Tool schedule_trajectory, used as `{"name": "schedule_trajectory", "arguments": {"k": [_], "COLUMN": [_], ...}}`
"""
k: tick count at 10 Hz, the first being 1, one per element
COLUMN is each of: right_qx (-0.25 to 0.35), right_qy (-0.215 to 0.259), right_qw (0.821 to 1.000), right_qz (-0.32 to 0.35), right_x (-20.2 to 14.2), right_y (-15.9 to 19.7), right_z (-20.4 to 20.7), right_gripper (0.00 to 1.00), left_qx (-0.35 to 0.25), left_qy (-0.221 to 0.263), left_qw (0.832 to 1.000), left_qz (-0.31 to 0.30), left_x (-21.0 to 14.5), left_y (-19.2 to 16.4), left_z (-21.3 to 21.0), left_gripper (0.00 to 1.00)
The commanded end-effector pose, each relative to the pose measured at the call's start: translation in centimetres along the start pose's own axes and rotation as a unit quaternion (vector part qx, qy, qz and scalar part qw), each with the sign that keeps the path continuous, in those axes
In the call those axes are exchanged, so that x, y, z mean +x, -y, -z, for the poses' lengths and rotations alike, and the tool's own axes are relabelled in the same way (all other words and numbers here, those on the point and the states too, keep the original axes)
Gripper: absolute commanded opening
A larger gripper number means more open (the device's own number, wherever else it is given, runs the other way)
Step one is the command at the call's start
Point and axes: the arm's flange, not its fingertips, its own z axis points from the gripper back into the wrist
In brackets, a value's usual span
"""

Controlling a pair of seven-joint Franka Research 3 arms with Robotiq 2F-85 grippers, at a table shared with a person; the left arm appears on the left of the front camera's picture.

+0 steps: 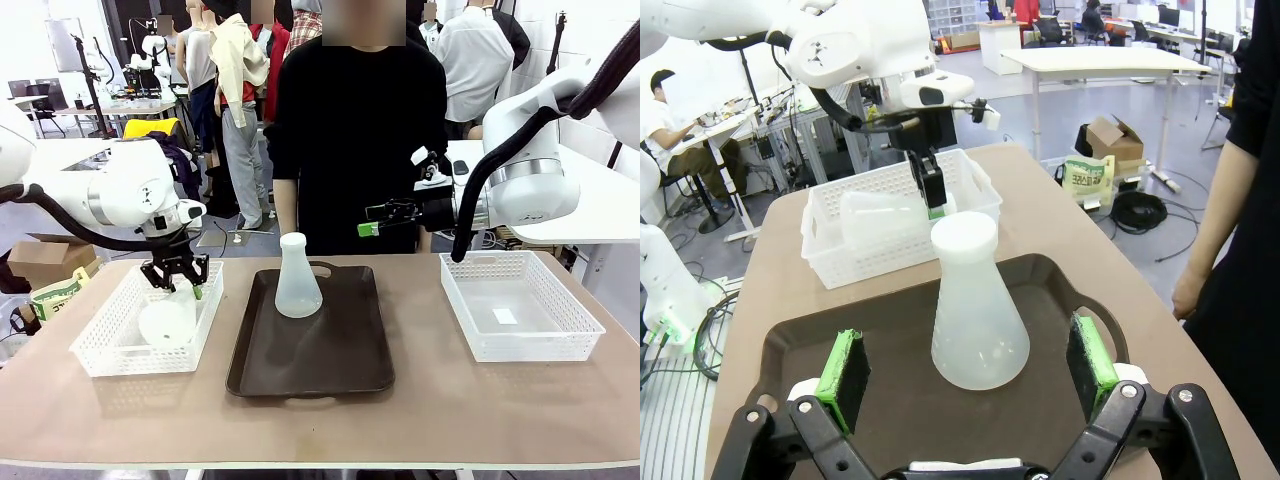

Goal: Prepare the laboratory tools.
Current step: Place the picked Big flask upright in the Handle tray as directed by the person.

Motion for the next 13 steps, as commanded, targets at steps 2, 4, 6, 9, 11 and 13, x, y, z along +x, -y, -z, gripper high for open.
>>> {"name": "schedule_trajectory", "arguments": {"k": [2,4,6,9,11,13], "right_qx": [0.000,0.000,0.000,0.000,0.000,0.000], "right_qy": [-0.001,-0.001,-0.001,-0.001,-0.001,-0.001], "right_qw": [1.000,1.000,1.000,1.000,1.000,1.000], "right_qz": [0.003,0.003,0.003,0.003,0.003,0.003], "right_x": [0.0,0.0,0.0,0.0,0.0,0.0], "right_y": [-0.1,-0.1,-0.1,-0.1,-0.1,-0.1], "right_z": [0.0,0.0,0.0,0.0,0.0,0.0], "right_gripper": [1.00,1.00,1.00,1.00,1.00,1.00], "left_qx": [-0.043,-0.070,-0.022,-0.017,-0.020,-0.020], "left_qy": [-0.004,-0.032,-0.013,0.022,-0.001,-0.001], "left_qw": [0.999,0.997,1.000,1.000,1.000,1.000], "left_qz": [-0.007,-0.024,-0.012,0.003,-0.020,-0.020], "left_x": [-2.3,-3.3,-5.2,-7.5,-5.6,-5.6], "left_y": [-0.9,-2.2,-3.4,-4.3,-4.0,-4.0], "left_z": [-5.4,-9.3,-13.2,-16.1,-15.5,-15.5], "left_gripper": [0.00,0.00,0.00,0.00,0.00,0.00]}}
